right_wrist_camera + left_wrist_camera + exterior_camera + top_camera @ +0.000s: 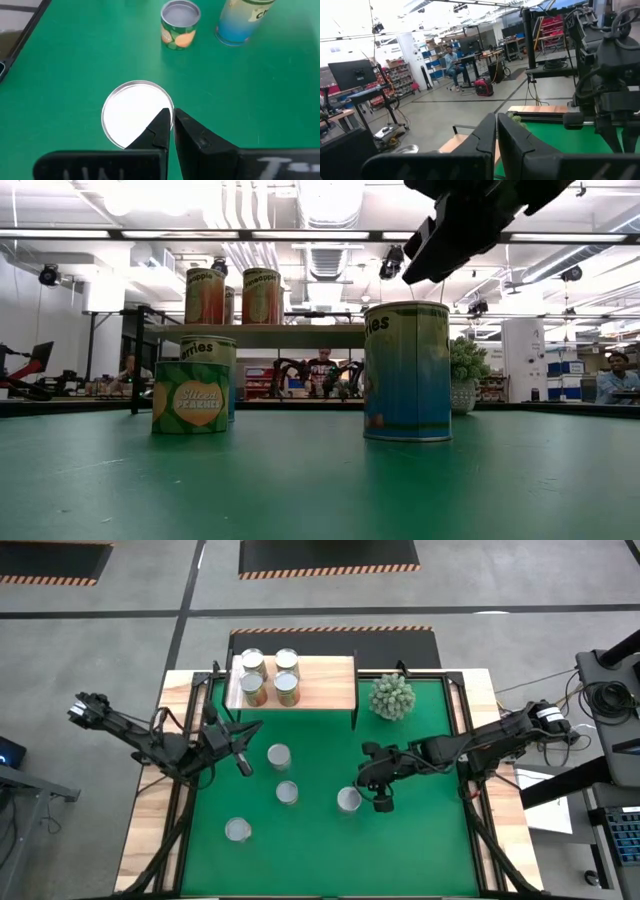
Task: Pick and place cans onto a shelf
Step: Put the bottom canned cherries on the shelf
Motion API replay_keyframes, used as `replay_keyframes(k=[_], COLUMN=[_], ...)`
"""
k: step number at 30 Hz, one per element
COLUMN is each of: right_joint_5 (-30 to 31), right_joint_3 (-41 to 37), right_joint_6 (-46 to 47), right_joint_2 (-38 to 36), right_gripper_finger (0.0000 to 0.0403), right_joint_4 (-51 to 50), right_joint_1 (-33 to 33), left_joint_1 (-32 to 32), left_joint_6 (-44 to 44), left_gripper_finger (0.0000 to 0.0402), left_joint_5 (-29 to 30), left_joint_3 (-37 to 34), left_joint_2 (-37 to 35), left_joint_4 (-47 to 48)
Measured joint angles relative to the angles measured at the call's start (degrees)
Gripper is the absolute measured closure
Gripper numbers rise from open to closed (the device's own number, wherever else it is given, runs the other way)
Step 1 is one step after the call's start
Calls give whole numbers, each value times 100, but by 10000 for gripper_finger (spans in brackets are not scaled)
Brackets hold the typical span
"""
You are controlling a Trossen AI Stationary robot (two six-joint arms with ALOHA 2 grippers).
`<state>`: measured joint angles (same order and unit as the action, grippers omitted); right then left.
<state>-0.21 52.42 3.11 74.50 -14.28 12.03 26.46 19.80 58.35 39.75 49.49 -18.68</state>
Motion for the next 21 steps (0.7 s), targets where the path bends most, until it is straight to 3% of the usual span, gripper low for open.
replay_keyframes(k=[5, 9, 14, 21], right_joint_5=[-27, -22, 35, 33], right_joint_3=[11, 11, 11, 22], right_joint_6=[2, 80, 284, 229], right_joint_2=[62, 63, 63, 119], right_gripper_finger=[388, 356, 268, 108], right_joint_4=[2, 7, 4, -588], right_joint_1=[161, 212, 212, 210], left_joint_1=[0, 0, -2, -2], left_joint_6=[-23, -42, -42, -42], left_gripper_finger=[402, 402, 402, 402], left_joint_5=[0, -1, 0, 0], left_joint_3=[0, 0, 0, 0], left_joint_2=[95, 106, 103, 103], left_joint_4=[-22, -24, -57, -66])
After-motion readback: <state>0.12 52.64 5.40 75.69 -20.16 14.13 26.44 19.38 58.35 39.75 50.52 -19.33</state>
